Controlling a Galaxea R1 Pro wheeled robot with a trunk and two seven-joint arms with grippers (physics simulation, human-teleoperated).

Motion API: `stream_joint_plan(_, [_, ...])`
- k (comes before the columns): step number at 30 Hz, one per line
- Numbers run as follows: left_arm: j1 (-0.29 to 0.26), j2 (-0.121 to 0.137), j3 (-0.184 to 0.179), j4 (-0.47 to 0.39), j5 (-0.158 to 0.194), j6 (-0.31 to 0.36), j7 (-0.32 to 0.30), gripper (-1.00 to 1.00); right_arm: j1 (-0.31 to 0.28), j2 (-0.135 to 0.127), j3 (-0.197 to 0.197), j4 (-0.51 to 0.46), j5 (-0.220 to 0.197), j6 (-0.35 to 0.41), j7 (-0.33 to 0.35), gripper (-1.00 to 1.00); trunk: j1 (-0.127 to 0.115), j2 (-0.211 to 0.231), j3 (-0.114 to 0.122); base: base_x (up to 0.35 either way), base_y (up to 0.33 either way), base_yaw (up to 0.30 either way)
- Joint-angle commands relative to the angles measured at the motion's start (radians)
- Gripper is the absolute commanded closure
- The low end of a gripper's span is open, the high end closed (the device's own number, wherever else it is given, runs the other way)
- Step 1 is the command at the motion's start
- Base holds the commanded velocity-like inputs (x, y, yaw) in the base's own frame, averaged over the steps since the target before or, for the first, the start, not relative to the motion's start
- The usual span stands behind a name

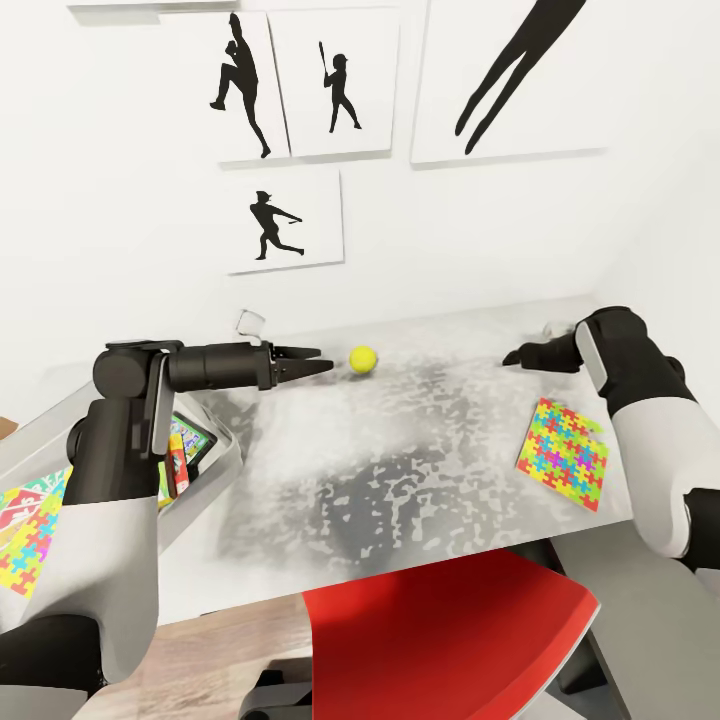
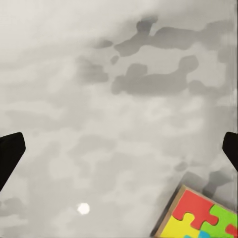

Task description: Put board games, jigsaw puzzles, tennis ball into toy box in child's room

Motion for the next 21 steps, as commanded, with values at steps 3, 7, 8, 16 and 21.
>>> stream_joint_plan(3, [-0.001,-0.001,0.001,-0.001,-0.010,0.010,-0.010,-1.00,-0.001,-0.004,-0.002,0.002,0.001,0.004,-0.017,-1.00,0.001,-0.002,-0.001,0.000,0.000,0.000])
stream_joint_plan(7, [-0.001,-0.001,0.001,-0.002,-0.010,0.010,-0.010,-1.00,0.000,-0.008,-0.002,0.005,0.001,0.004,-0.052,-1.00,0.001,-0.002,-0.001,0.000,0.000,0.000])
stream_joint_plan(8, [-0.001,-0.001,0.001,-0.002,-0.010,0.010,-0.010,-1.00,0.000,-0.009,-0.002,0.006,0.001,0.004,-0.061,-1.00,0.001,-0.002,-0.001,0.000,0.000,0.000])
stream_joint_plan(16, [-0.001,-0.001,0.001,-0.002,-0.010,0.010,-0.010,-1.00,0.001,-0.028,-0.012,0.008,0.000,0.004,-0.106,-1.00,0.001,-0.002,-0.001,0.000,0.000,0.000])
stream_joint_plan(21, [-0.001,0.000,0.001,-0.002,-0.010,0.010,-0.009,-1.00,0.001,-0.040,-0.034,0.019,0.001,0.004,-0.114,-1.00,0.001,-0.002,-0.001,0.000,0.000,0.000])
